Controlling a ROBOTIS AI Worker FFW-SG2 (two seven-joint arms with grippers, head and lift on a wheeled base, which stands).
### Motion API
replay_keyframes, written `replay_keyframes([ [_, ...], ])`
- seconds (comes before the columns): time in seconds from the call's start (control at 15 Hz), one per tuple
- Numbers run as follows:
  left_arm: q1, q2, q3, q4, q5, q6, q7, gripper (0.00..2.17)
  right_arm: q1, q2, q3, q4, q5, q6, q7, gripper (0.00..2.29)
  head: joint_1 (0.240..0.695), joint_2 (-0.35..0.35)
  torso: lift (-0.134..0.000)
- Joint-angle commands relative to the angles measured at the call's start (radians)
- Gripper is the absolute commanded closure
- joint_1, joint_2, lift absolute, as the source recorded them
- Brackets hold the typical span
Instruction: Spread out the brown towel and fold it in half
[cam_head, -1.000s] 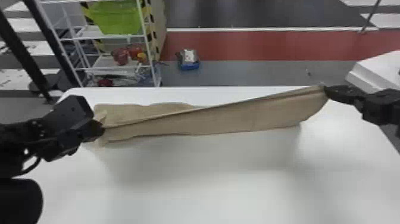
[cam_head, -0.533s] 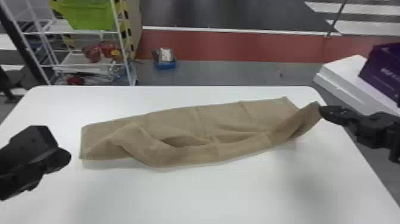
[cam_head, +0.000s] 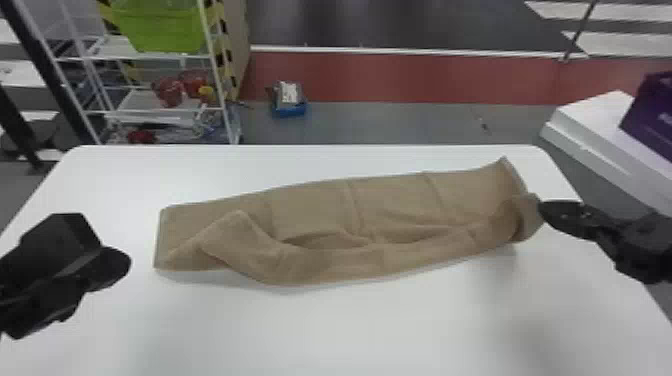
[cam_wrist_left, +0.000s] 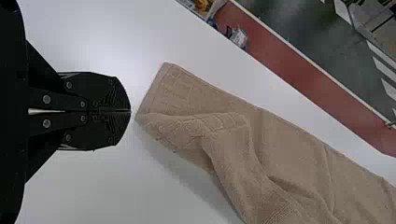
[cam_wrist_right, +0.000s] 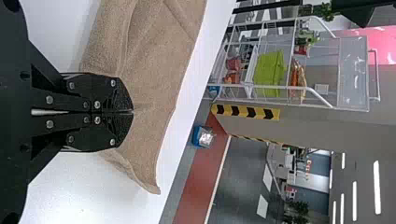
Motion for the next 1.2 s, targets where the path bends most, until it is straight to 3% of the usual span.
replay_keyframes([
  [0.0,-0.022,-0.023,0.004,-0.021,0.015,0.01,0.009,1.66,0.023,-0.008,-0.034,-0.008,0.015,-0.06,0.023,1.24,0.695,-0.025,-0.134],
  [0.13,-0.035,-0.043,-0.012,-0.03,0.035,0.019,0.032,1.53,0.044,-0.022,-0.08,0.022,0.035,-0.201,0.073,1.24,0.695,-0.043,-0.134],
  [0.2,-0.04,-0.048,-0.02,-0.033,0.043,0.025,0.04,1.27,0.046,-0.03,-0.097,0.053,0.065,-0.315,0.106,1.24,0.695,-0.054,-0.134],
  [0.27,-0.042,-0.049,-0.022,-0.033,0.053,0.028,0.046,1.17,0.047,-0.033,-0.111,0.074,0.107,-0.391,0.117,1.24,0.695,-0.065,-0.134],
  [0.6,-0.042,-0.069,-0.029,-0.041,0.055,0.083,0.075,1.16,0.118,-0.086,-0.166,0.143,0.179,-0.873,0.309,1.24,0.695,-0.101,-0.134],
  [0.67,-0.042,-0.074,-0.032,-0.041,0.055,0.093,0.078,1.16,0.138,-0.1,-0.178,0.134,0.177,-0.879,0.338,1.24,0.695,-0.098,-0.134],
  [0.8,-0.045,-0.074,-0.055,-0.041,0.055,0.117,0.086,1.07,0.167,-0.131,-0.22,0.125,0.176,-0.898,0.338,1.24,0.695,-0.092,-0.134],
  [1.13,-0.057,-0.089,-0.1,-0.039,0.023,0.163,0.093,1.07,0.208,-0.198,-0.298,0.154,0.162,-0.928,0.338,1.24,0.695,-0.177,-0.134],
])
